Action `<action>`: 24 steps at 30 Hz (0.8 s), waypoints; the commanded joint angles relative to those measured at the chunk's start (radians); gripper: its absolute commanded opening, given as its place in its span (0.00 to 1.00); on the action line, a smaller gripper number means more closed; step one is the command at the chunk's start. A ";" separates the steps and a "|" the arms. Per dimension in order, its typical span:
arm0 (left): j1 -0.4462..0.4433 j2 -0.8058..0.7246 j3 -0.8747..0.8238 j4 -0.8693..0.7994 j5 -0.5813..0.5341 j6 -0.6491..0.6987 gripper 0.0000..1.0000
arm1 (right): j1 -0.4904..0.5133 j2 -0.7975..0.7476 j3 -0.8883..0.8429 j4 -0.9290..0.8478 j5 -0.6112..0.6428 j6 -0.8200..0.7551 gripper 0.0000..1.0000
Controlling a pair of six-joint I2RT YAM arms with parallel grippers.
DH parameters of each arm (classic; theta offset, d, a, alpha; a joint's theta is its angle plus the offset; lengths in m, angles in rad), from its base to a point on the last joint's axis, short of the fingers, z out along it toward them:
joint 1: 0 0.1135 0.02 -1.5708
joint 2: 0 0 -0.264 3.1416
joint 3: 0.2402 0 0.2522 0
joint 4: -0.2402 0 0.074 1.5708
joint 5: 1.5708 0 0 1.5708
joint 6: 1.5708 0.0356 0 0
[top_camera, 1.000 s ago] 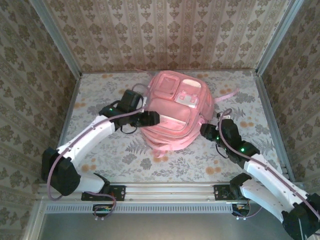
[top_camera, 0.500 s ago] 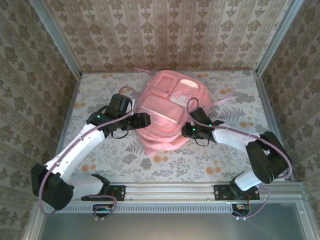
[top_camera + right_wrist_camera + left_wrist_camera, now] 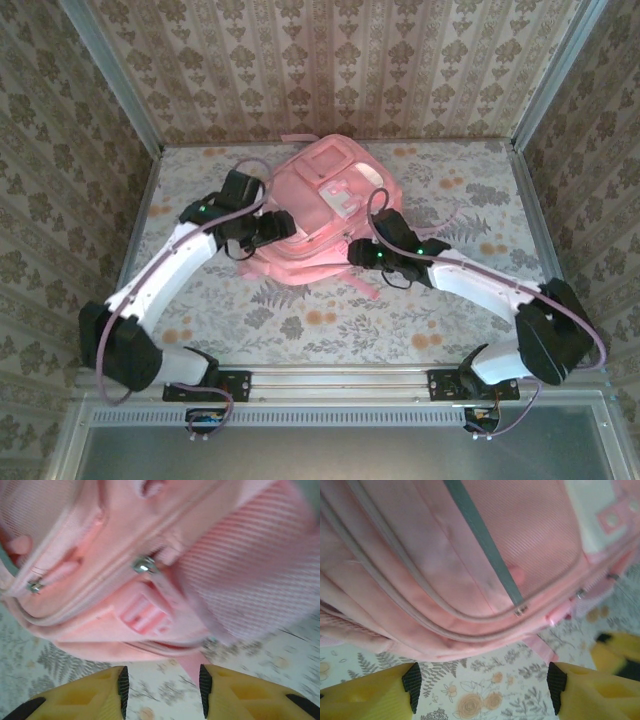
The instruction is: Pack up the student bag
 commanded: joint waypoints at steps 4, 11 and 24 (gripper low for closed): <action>0.024 0.258 0.325 -0.310 -0.154 -0.154 0.73 | -0.006 -0.094 -0.043 -0.147 0.269 0.010 0.45; 0.025 0.435 0.469 -0.411 -0.171 -0.292 0.85 | -0.005 -0.120 -0.069 -0.176 0.365 0.043 0.45; 0.069 0.628 0.632 -0.394 -0.122 -0.324 0.86 | -0.004 -0.099 -0.163 -0.084 0.292 0.044 0.43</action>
